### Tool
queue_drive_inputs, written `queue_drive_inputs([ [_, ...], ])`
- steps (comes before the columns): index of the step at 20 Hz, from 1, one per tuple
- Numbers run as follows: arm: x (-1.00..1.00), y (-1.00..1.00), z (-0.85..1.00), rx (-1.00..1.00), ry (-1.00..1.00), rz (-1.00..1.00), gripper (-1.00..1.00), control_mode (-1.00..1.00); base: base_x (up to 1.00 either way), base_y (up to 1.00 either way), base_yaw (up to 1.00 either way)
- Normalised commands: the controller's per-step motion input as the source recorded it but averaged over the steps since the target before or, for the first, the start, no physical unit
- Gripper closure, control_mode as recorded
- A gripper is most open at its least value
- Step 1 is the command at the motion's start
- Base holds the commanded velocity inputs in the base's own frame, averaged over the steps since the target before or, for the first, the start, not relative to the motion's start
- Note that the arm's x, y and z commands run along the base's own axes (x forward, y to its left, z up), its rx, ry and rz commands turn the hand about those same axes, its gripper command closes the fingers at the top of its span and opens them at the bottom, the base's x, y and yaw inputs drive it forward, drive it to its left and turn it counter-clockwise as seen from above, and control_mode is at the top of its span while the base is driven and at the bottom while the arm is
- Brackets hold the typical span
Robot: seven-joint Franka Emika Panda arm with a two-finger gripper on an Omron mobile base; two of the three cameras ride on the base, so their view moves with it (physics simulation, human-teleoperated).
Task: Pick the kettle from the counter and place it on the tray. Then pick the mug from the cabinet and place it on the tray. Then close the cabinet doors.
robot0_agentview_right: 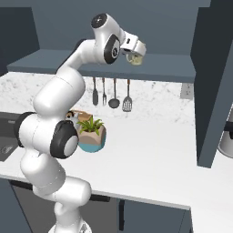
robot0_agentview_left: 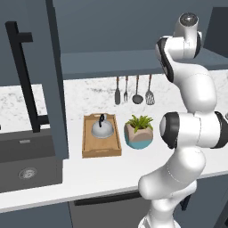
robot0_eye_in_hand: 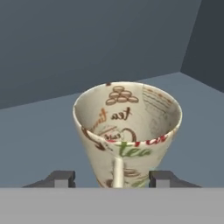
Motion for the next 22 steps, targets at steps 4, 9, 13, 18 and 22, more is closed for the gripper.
queue_drive_inputs([
  [4,0.0,-0.06,0.0,0.0,0.0,0.0,1.0,-1.0,0.0,0.0,0.0],
  [9,0.0,-0.07,0.0,0.0,0.0,0.0,1.0,-1.0,0.0,0.0,0.0],
  [13,0.0,0.0,0.0,0.0,-0.01,0.0,1.0,-1.0,0.0,0.0,0.0],
  [18,0.0,0.0,-0.01,0.0,0.0,0.0,1.0,-1.0,0.0,0.0,0.0],
  [22,-0.43,0.0,-0.15,0.0,0.01,0.02,1.0,-1.0,0.0,0.0,0.0],
])
